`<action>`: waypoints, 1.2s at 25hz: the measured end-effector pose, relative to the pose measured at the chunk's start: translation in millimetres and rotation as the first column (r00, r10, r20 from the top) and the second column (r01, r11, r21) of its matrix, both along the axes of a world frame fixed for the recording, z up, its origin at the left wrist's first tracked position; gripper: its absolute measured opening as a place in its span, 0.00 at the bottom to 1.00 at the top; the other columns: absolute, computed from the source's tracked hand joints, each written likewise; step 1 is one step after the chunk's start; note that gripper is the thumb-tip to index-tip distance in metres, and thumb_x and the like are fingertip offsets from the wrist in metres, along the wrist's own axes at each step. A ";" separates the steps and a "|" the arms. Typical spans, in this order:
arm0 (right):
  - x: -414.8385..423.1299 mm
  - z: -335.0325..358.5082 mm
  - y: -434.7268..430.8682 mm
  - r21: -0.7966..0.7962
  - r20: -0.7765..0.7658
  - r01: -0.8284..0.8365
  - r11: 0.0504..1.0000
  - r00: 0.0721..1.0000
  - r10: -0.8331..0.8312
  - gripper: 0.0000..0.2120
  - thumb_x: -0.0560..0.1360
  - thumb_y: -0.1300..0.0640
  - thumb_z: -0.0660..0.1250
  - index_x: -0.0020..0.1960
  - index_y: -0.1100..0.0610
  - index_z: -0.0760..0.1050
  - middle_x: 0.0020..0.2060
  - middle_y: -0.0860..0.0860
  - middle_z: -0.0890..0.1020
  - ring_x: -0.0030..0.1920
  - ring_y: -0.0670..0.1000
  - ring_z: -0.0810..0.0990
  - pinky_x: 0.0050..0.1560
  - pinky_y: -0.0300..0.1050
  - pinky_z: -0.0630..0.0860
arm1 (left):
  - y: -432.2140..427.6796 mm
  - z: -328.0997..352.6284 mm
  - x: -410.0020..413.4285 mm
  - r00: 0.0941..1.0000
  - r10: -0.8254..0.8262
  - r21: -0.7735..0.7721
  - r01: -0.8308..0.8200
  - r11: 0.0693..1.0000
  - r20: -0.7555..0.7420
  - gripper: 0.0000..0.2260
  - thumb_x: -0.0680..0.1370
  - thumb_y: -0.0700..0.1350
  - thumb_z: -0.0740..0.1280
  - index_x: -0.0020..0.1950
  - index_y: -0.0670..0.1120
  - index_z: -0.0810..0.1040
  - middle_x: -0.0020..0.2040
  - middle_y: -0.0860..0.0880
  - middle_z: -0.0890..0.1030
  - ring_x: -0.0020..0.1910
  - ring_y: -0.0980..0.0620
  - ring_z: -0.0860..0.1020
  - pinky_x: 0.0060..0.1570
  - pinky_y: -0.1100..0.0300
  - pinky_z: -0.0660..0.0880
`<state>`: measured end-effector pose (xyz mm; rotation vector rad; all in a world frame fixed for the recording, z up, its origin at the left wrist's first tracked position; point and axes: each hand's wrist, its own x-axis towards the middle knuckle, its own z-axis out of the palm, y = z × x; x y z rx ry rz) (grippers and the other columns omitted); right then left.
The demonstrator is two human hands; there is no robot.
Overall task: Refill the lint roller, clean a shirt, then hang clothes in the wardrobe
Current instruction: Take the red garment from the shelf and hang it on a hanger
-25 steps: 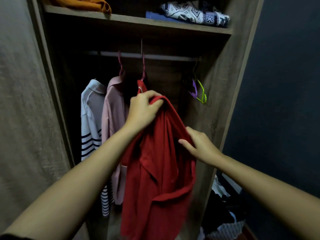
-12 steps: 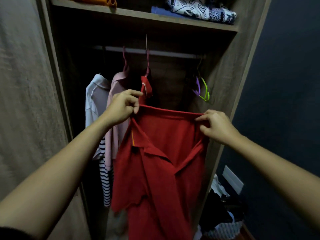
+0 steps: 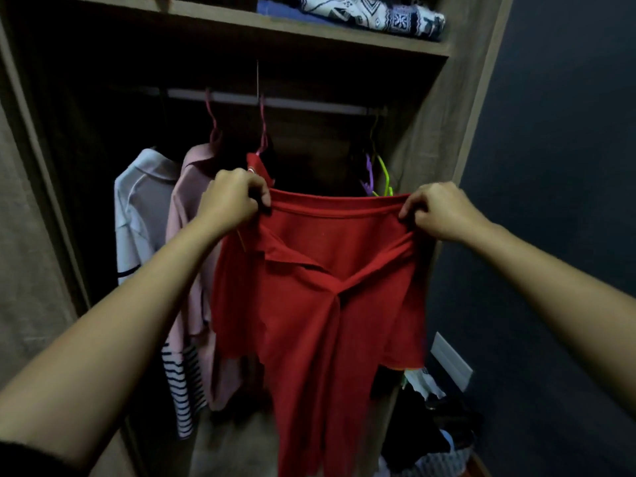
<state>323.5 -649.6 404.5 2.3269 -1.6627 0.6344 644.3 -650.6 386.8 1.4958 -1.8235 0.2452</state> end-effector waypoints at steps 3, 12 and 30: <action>-8.5 17.2 -29.1 -0.209 -0.349 -0.025 0.978 0.936 -0.051 0.13 0.70 0.62 0.61 0.49 0.53 0.81 0.51 0.54 0.83 0.54 0.59 0.77 0.55 0.51 0.69 | -11.7 -3.1 -23.1 0.967 -0.244 0.300 0.213 0.930 0.069 0.14 0.70 0.34 0.69 0.52 0.50 0.81 0.53 0.49 0.82 0.53 0.50 0.79 0.51 0.64 0.70; -17.8 0.6 -72.1 -0.236 -0.662 -0.062 0.970 0.741 -0.114 0.14 0.70 0.51 0.60 0.46 0.59 0.78 0.47 0.55 0.81 0.49 0.59 0.80 0.39 0.46 0.67 | -99.1 -2.7 -127.3 0.917 -0.221 0.092 0.265 0.960 -0.331 0.15 0.76 0.50 0.66 0.60 0.46 0.79 0.51 0.45 0.83 0.54 0.50 0.80 0.54 0.62 0.72; -17.5 -1.9 -76.8 -0.275 -0.688 -0.101 0.956 0.715 -0.122 0.14 0.70 0.50 0.60 0.46 0.58 0.78 0.49 0.54 0.81 0.49 0.58 0.81 0.40 0.46 0.63 | -139.4 -15.5 -182.6 0.833 0.012 0.046 0.016 0.999 -0.554 0.15 0.80 0.49 0.59 0.46 0.38 0.75 0.52 0.35 0.80 0.55 0.38 0.76 0.53 0.53 0.68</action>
